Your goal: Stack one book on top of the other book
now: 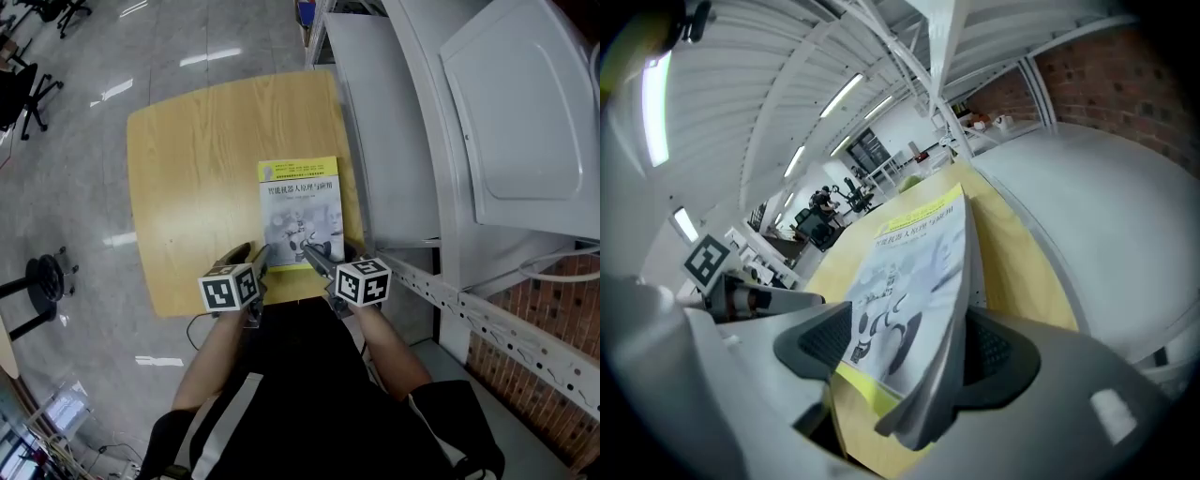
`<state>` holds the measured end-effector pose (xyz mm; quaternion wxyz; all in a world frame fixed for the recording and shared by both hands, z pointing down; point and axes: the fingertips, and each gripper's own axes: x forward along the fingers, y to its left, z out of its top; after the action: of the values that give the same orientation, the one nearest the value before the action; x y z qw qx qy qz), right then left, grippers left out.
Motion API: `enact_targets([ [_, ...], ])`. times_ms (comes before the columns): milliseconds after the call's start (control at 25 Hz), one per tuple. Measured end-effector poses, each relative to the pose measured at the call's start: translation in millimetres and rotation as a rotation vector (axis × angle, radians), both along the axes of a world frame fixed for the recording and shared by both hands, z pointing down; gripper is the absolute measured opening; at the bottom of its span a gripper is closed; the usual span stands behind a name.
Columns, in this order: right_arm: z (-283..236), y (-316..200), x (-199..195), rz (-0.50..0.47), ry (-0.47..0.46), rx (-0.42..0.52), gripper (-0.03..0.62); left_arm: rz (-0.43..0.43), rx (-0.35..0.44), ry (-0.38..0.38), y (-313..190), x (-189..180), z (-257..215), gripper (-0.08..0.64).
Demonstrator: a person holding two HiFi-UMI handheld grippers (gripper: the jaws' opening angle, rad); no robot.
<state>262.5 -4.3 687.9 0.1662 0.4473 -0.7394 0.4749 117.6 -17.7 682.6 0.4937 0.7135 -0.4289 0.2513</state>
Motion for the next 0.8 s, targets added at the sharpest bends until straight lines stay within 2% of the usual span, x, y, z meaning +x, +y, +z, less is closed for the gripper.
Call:
enact_targets([
  [160,5,7,-3,-0.097,0.151,-0.028,0.368,0.056,-0.037,0.028,8,7,12,0.225],
  [240,7,8,-3,-0.109,0.202,-0.051,0.368,0.083,-0.041,0.03,9,13,16,0.225],
  [560,10,4,-6,-0.042,0.209,-0.1,0.387,0.133,-0.031,0.045,6,21,18,0.227],
  [680,8,5,-8,-0.051,0.191,-0.11,0.385,0.165,-0.031,0.041,7,28,22,0.227],
  [800,7,9,1,-0.075,0.26,-0.097,0.385,0.196,-0.022,0.002,7,30,26,0.227],
])
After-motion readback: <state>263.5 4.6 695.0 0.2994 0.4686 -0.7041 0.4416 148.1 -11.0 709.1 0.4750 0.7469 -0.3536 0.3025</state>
